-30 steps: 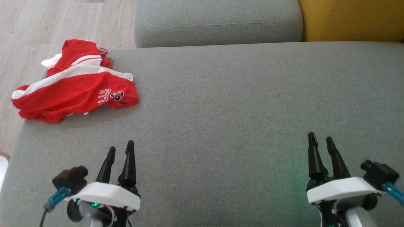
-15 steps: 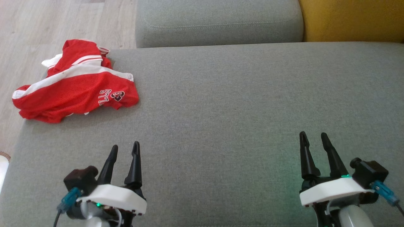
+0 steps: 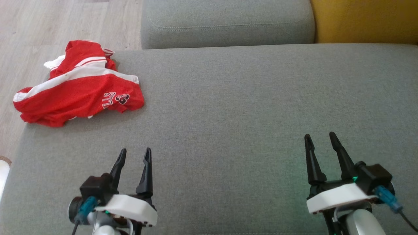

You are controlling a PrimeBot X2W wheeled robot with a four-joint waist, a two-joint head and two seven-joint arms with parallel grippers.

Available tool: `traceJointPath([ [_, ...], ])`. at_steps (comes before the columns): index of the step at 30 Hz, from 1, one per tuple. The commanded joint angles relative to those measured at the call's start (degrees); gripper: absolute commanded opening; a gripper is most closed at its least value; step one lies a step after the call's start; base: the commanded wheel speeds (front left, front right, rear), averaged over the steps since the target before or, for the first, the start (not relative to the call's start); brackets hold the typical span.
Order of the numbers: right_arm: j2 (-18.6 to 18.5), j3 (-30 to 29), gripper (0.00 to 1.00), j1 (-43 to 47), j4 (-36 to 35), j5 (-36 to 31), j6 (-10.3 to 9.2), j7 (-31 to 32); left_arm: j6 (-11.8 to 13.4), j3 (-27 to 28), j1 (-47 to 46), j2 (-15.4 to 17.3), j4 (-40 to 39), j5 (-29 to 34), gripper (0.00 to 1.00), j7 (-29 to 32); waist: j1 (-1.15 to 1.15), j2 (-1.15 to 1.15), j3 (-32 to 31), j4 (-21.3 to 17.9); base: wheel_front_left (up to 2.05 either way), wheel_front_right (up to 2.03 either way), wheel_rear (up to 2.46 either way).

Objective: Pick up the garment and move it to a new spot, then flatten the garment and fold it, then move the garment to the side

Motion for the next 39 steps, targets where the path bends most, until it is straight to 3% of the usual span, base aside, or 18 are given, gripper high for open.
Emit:
traceJointPath([
  [1,-0.5,1.5,1.00,-3.0,-2.3,-2.1,0.40,-1.1,0.5,1.4,-1.9,0.7,-2.1,1.9,1.00,-0.9,0.00,0.00,0.0,0.0,0.00,0.00,0.00],
  [11,-0.5,1.9,1.00,-3.3,-2.0,-9.3,0.44,-2.8,1.4,0.5,-1.7,0.8,-2.2,8.0,1.00,-2.5,0.00,0.00,0.0,0.0,0.00,0.00,0.00],
  [39,-0.5,1.3,1.00,-2.8,-1.5,-8.4,0.44,-2.8,1.6,0.8,-1.2,0.8,-1.5,7.6,1.00,-2.5,0.00,0.00,-0.2,0.3,0.00,0.00,0.00],
])
